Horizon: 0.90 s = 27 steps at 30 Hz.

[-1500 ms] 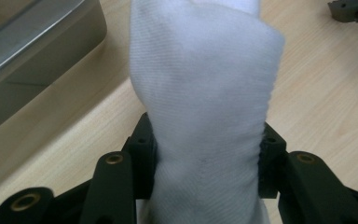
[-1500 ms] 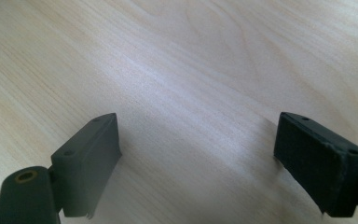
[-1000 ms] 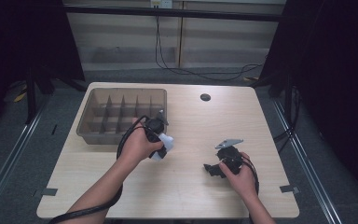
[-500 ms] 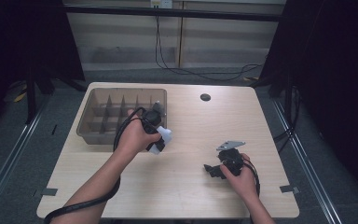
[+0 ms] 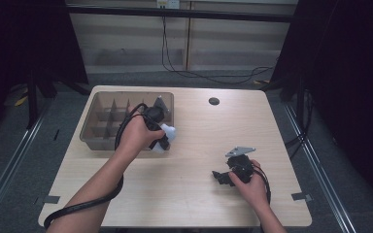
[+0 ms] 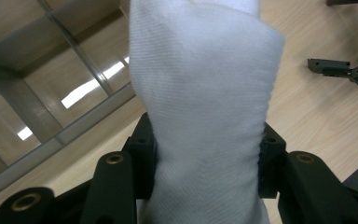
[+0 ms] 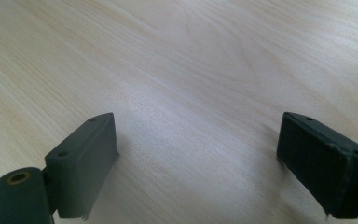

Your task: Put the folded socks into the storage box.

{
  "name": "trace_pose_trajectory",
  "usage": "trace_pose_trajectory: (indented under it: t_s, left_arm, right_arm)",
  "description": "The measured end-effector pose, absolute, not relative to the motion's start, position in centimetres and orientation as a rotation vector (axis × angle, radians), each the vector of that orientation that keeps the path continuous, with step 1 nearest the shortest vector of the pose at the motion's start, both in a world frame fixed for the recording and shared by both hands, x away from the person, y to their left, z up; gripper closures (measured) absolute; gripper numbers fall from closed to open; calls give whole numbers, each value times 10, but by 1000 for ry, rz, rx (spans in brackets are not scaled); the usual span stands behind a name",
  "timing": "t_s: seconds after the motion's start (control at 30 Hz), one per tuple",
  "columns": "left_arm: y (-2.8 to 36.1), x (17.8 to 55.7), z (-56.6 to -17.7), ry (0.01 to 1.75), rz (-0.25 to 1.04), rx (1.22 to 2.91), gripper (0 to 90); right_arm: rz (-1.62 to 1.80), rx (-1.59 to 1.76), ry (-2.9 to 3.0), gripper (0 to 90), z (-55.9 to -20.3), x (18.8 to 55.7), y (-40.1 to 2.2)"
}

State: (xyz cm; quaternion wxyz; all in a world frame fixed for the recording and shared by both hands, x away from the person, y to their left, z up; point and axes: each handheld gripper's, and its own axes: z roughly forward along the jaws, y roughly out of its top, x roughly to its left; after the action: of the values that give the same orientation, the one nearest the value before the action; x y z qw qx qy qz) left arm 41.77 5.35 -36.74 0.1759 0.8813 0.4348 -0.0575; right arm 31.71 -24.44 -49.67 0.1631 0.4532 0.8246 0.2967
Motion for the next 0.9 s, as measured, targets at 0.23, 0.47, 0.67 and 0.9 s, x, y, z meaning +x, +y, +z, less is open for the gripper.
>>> trace_pose_trajectory:
  t_s: [0.23,0.47,0.67,0.9]
  left_arm:
    - [53,423,-361,1238,-161,2481,544]
    - [54,432,-358,1260,-154,2454,543]
    - [59,440,-363,1301,-138,2424,543]
    - [65,451,-367,1351,-73,2400,543]
  right_arm:
    - [854,1288,2346,118,-497,316,-245]
    - [857,1294,2337,118,-498,315,-244]
    - [862,1294,2333,118,-498,315,-244]
    - [864,1293,2328,118,-498,315,-243]
